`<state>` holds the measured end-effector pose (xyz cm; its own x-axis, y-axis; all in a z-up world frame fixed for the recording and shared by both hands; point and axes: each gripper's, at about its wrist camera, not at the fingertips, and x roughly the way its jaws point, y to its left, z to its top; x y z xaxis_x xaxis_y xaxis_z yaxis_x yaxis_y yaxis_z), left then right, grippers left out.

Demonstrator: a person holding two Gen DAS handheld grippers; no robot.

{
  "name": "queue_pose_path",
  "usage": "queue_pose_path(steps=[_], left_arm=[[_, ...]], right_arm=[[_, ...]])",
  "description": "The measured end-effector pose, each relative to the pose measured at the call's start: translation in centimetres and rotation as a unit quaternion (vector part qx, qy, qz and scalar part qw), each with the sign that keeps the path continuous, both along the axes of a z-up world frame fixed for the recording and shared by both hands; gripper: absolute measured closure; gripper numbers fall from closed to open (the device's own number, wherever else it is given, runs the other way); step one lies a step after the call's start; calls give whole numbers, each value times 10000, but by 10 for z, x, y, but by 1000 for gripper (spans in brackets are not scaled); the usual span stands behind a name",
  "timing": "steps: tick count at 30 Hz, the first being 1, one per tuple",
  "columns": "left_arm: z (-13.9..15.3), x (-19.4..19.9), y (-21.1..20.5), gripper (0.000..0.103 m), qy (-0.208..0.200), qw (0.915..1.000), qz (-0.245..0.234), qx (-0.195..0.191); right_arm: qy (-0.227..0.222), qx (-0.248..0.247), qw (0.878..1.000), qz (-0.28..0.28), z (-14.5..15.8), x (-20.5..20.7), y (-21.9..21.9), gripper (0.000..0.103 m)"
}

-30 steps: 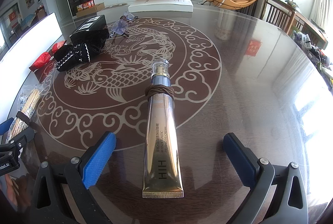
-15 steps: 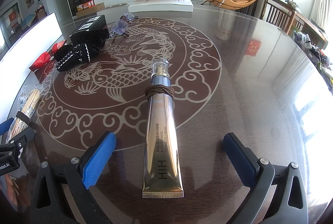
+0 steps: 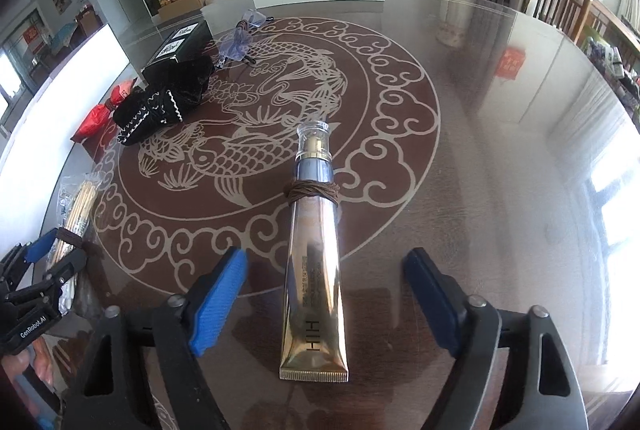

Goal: Organize objects
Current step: 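Close the left tool on the swab bag while the right tool grasps the gold tube, then carry the swab bag and gold tube into the bin and open both tools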

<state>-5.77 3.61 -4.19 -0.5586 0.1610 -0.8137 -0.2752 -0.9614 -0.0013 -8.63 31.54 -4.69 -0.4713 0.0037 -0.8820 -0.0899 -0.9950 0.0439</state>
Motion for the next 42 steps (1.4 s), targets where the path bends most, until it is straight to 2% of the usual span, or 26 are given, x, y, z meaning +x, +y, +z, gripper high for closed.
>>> queue_pose_path(steps=[1,2,5,10,16,19,22,26,30,31,32,33,34,35,36,39,42], left_arm=[[1,0,-1,74,30,10000,-14,33],[3,0,-3,75,-7,9999,-9,103],[13,13,-17,75,82,9980,28,631],[45,44,-39,75,461,9931,103,1074],[105,65,-87,75,915,9834,428,1509],[134,65,-127,75,1202,9779,754,1533],[147,55,-176,75,1346,9734,1237,1380],[139,38,-238,75,1191,9699,1924,899],[114,23,-279,75,851,9643,2463,472],[107,20,-285,73,745,9621,2593,403],[99,17,-290,70,627,9603,2696,350],[92,12,-295,56,509,9586,2785,312],[88,11,-297,37,411,9571,2855,278],[86,13,-297,30,414,9558,2900,240],[86,18,-294,28,530,9548,2916,211],[93,33,-281,26,872,9543,2848,233],[104,45,-258,25,1083,9583,2593,522]], right_arm=[[-31,203,9996,175,1,-5,-7,67],[-3,347,9987,363,3,-8,-13,77],[-168,228,9984,498,4,-8,-21,77],[22,-361,9981,501,18,15,-31,77],[544,-866,9891,1060,73,23,-89,77],[896,-1032,9787,1531,112,17,-138,77],[1132,-1268,9638,2052,148,7,-196,77],[1276,-1492,9422,2715,177,-6,-280,77],[1276,-1513,9242,3267,179,-11,-357,76],[1194,-1558,9217,3346,173,-13,-373,73],[1080,-1603,9201,3407,166,-17,-386,54],[955,-1630,9198,3439,157,-20,-397,41],[873,-1635,9210,3427,150,-22,-404,25],[871,-1639,9230,3370,145,-22,-405,24],[911,-1647,9249,3304,141,-21,-402,24],[1081,-1556,9291,3176,132,-12,-381,19],[1328,-1115,9423,2863,118,-4,-341,12]])
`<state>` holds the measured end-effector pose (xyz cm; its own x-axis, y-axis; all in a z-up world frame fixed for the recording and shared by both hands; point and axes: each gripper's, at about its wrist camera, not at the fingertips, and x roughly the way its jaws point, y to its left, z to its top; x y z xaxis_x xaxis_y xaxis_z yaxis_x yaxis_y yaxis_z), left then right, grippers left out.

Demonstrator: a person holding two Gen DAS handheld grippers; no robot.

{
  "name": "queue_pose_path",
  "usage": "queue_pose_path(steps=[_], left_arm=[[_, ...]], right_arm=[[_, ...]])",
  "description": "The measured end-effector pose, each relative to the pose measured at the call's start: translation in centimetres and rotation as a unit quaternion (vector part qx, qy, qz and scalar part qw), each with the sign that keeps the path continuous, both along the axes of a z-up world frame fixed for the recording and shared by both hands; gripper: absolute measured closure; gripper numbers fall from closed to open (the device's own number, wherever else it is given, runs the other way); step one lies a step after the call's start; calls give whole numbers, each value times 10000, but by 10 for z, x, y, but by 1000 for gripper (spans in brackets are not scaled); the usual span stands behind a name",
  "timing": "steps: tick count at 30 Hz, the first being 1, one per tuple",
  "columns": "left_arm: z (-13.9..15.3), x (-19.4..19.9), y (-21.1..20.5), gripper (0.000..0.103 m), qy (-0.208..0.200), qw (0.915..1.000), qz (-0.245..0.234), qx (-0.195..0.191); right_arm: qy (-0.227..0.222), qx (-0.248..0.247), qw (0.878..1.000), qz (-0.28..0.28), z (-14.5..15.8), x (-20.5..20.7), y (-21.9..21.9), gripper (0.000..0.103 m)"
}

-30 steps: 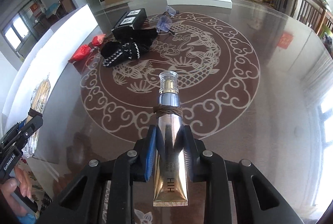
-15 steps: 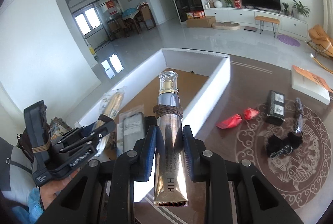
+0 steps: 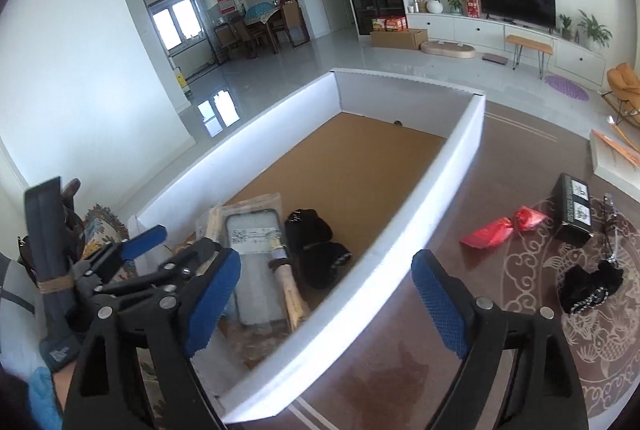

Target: Organize objects

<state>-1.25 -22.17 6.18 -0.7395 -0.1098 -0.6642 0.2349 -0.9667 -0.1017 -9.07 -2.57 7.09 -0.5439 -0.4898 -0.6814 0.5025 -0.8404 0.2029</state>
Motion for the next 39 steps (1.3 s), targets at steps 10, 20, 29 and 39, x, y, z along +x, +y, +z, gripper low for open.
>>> queue_pose_path(steps=[10,20,29,39], left_arm=[[10,30,169,0,395,9814,-1867,229],[-93,-3,279,0,-724,9549,-2874,-178],[-118,-47,275,0,-1042,9648,-2403,-253],[-120,-48,282,0,-1028,9616,-2491,-526]], right_arm=[[-275,1311,9714,-1958,-95,13,210,10],[-440,1531,9418,-2960,-125,47,314,5],[-666,1255,9389,-3136,-129,43,322,0],[-666,1254,9389,-3136,-129,43,321,0]])
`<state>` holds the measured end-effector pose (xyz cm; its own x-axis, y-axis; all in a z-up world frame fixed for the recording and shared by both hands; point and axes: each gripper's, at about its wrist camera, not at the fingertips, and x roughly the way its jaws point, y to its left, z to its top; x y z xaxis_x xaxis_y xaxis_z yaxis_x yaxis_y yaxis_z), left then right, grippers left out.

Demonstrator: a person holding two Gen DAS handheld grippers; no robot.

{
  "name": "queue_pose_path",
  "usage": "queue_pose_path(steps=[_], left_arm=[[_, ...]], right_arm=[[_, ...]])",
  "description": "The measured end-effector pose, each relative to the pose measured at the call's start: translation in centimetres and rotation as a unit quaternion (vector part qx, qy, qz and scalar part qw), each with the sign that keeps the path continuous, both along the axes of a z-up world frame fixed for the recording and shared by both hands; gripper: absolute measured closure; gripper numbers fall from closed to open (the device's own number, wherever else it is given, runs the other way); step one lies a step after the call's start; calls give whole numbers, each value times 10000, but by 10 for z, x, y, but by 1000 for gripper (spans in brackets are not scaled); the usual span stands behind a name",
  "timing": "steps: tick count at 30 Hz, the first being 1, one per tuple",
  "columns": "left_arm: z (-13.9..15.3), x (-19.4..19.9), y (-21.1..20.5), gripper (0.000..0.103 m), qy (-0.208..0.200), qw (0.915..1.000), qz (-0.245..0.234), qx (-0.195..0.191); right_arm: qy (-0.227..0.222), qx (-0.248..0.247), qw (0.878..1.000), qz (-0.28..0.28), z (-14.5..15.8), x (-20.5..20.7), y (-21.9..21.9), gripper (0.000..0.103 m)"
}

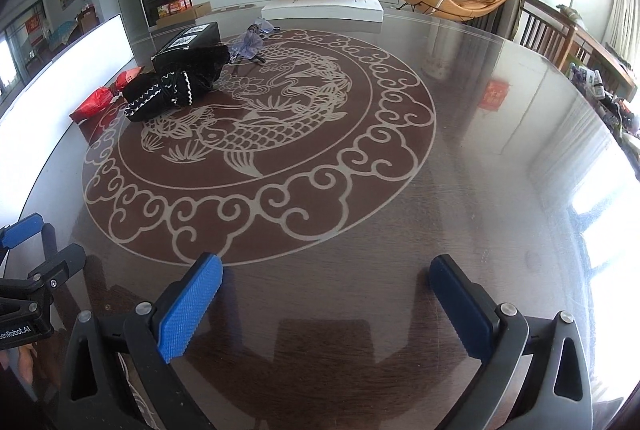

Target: Organize objects

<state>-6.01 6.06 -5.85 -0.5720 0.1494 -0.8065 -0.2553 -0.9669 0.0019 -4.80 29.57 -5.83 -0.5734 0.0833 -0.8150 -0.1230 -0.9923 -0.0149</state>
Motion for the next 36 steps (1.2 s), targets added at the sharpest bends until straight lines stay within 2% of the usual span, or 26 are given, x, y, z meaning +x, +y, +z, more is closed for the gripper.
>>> queue_pose_path(steps=[36], left_arm=[[1,2,0,0,45,10000,22,-11]], right_arm=[[1,-3,10000,0,0,0,0,0]])
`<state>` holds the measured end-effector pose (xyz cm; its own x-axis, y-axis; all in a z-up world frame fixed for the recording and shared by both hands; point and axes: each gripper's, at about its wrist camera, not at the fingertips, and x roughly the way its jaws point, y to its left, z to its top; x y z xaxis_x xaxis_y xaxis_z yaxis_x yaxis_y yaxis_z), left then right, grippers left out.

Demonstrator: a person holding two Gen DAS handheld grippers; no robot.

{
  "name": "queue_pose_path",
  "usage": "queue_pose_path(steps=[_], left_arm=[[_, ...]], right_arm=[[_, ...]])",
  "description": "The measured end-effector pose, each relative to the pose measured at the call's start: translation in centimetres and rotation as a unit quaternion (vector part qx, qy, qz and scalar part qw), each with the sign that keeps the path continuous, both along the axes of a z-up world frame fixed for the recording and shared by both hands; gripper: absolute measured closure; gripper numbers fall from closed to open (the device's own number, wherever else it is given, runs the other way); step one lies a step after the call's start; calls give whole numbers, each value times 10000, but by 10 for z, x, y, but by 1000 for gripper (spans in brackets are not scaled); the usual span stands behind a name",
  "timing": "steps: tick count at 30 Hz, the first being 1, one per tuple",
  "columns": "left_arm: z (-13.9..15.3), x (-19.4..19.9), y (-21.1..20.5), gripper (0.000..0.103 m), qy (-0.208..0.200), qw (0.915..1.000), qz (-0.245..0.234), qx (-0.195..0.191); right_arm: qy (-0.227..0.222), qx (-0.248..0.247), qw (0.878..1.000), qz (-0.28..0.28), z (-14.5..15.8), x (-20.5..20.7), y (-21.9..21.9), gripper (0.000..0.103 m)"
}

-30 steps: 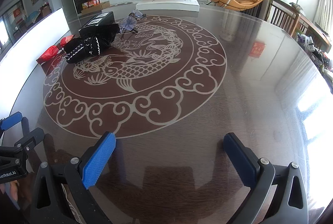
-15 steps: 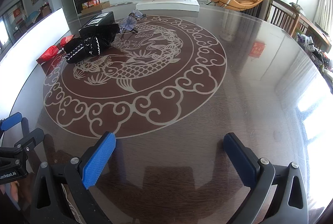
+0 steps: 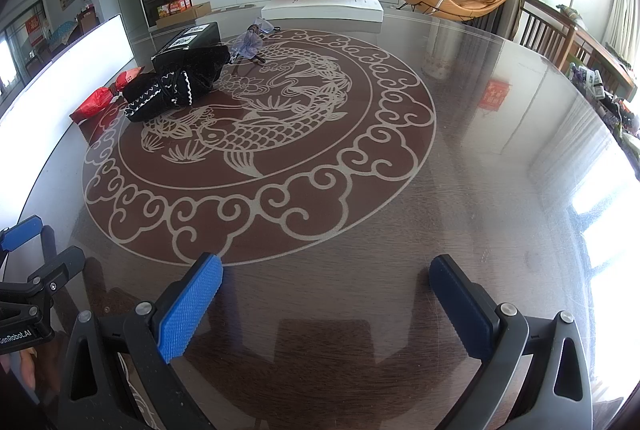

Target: Organize objects

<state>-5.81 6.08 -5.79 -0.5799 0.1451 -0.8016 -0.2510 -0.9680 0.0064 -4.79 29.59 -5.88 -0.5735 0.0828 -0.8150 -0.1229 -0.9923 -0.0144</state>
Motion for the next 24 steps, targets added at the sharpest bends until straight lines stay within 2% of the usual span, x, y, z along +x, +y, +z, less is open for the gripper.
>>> queue_pose_path(steps=[19,24], left_arm=[[0,0,1,0,-2,10000,-19,1],[0,-8,2,0,-124,9998,-146,-24]], right_arm=[[0,-1,10000,0,0,0,0,0],[0,-2,10000,0,0,0,0,0]])
